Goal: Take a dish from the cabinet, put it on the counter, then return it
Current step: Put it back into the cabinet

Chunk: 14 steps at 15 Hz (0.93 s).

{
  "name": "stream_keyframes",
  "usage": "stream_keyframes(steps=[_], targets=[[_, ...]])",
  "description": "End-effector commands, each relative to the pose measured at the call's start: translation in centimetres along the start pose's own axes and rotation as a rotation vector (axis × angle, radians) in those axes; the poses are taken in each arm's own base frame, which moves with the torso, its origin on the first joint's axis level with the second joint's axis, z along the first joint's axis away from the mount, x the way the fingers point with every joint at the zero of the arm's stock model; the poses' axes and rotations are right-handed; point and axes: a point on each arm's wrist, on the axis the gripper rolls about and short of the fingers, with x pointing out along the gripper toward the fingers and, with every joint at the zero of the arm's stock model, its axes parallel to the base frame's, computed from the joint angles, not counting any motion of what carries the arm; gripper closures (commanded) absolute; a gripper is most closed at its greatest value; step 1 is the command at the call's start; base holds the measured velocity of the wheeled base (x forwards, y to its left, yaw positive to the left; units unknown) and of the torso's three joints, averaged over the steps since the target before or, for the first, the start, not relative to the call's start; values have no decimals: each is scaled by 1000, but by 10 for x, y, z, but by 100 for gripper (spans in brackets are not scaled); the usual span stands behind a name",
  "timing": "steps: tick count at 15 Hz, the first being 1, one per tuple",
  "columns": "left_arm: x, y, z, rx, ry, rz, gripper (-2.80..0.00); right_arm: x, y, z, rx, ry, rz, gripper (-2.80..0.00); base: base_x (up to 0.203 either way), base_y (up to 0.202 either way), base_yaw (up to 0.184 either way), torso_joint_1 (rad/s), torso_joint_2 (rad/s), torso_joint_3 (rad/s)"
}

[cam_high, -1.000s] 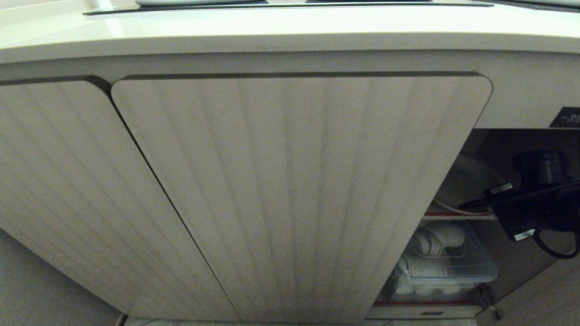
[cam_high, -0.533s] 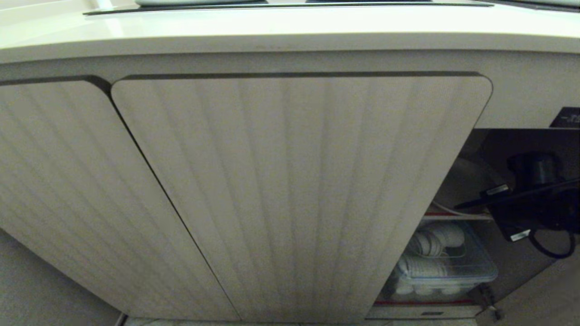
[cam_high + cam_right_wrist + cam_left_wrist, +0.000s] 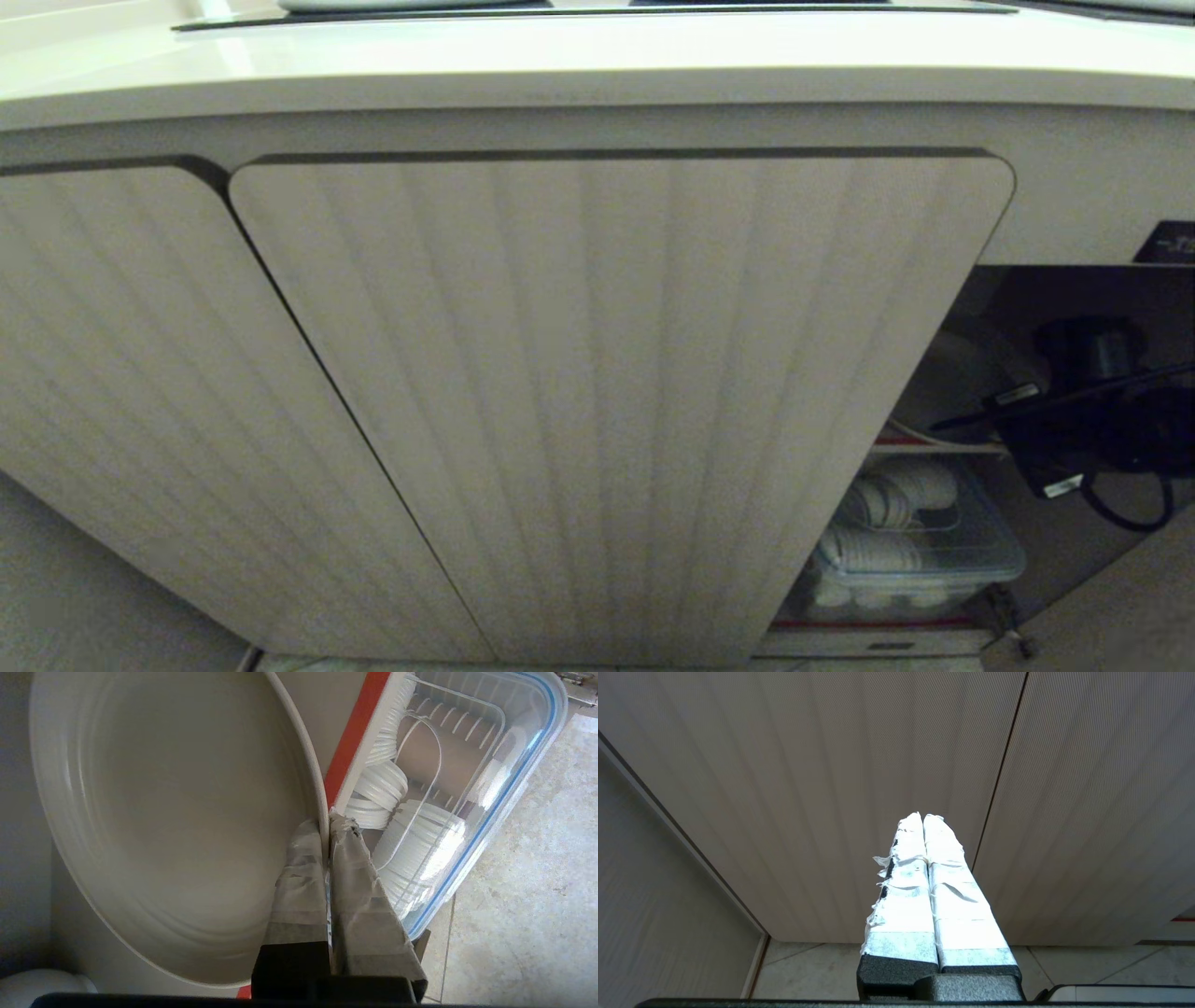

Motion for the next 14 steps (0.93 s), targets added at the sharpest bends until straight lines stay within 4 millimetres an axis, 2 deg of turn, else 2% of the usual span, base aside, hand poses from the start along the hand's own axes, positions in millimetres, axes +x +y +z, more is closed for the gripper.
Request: stream_keyframes(steps=[1, 14], targets=[[0, 0, 0, 0, 0, 0, 0, 4, -1, -1, 5, 2, -7, 0, 0, 0, 0, 0, 0, 0], [0, 0, 0, 0, 0, 0, 0, 14, 5, 0, 31, -6, -3, 0, 0, 0, 0, 0, 0, 0]])
